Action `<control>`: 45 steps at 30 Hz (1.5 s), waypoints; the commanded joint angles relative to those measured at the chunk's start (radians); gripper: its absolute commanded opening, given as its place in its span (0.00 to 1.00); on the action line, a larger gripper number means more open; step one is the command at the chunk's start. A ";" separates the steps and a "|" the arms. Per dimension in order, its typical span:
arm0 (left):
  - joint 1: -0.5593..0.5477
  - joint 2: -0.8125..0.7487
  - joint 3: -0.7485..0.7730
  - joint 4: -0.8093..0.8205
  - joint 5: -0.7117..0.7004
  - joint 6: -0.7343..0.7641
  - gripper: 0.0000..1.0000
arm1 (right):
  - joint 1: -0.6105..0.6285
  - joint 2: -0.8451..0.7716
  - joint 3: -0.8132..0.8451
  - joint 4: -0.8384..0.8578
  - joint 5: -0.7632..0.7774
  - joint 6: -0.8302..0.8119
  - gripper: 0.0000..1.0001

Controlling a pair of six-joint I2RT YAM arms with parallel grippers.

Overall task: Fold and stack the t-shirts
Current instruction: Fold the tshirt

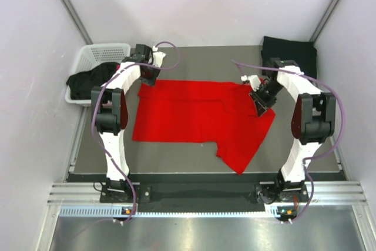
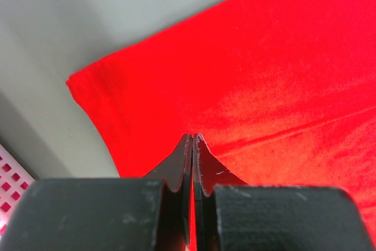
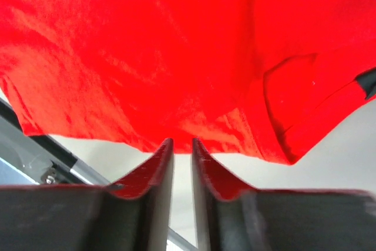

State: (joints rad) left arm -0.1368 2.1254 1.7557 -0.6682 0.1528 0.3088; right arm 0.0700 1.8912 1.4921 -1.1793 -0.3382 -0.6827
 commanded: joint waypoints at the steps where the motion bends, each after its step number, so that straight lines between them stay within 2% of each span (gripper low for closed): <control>1: 0.011 0.005 0.056 0.033 0.019 0.007 0.01 | -0.028 -0.066 0.033 -0.048 0.005 -0.025 0.22; 3: 0.017 0.010 0.067 0.035 0.018 0.007 0.01 | -0.036 -0.058 0.063 -0.048 0.004 -0.023 0.34; 6: 0.020 0.033 0.096 0.027 0.019 0.007 0.01 | -0.053 -0.021 0.164 -0.014 -0.025 0.011 0.34; 9: 0.022 0.071 0.129 0.028 0.021 0.001 0.01 | -0.061 0.041 0.292 0.095 -0.022 0.066 0.35; 11: 0.025 0.114 0.168 0.016 0.024 -0.005 0.01 | -0.062 0.136 0.411 0.130 -0.024 0.101 0.34; 13: 0.026 0.140 0.188 0.002 0.027 -0.016 0.00 | -0.062 0.253 0.552 0.081 -0.061 0.112 0.33; 22: 0.029 0.220 0.203 0.039 0.016 -0.056 0.00 | -0.061 0.416 0.678 0.161 -0.044 0.153 0.33; 30: 0.031 0.263 0.223 0.042 -0.039 -0.045 0.00 | -0.113 0.470 0.701 0.190 0.008 0.156 0.32; 34: 0.031 0.249 0.194 0.058 -0.097 -0.059 0.00 | -0.127 0.473 0.639 0.181 0.037 0.144 0.32; 39: 0.034 0.229 0.145 0.067 -0.113 -0.059 0.00 | -0.142 0.456 0.567 0.173 0.027 0.130 0.32; 45: 0.031 0.228 0.139 0.064 -0.107 -0.053 0.00 | -0.151 0.434 0.597 0.156 -0.039 0.130 0.34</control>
State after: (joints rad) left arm -0.1158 2.3379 1.9350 -0.5983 0.1032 0.2520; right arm -0.0669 2.3608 2.0541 -1.0092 -0.3237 -0.5423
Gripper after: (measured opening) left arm 0.011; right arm 0.331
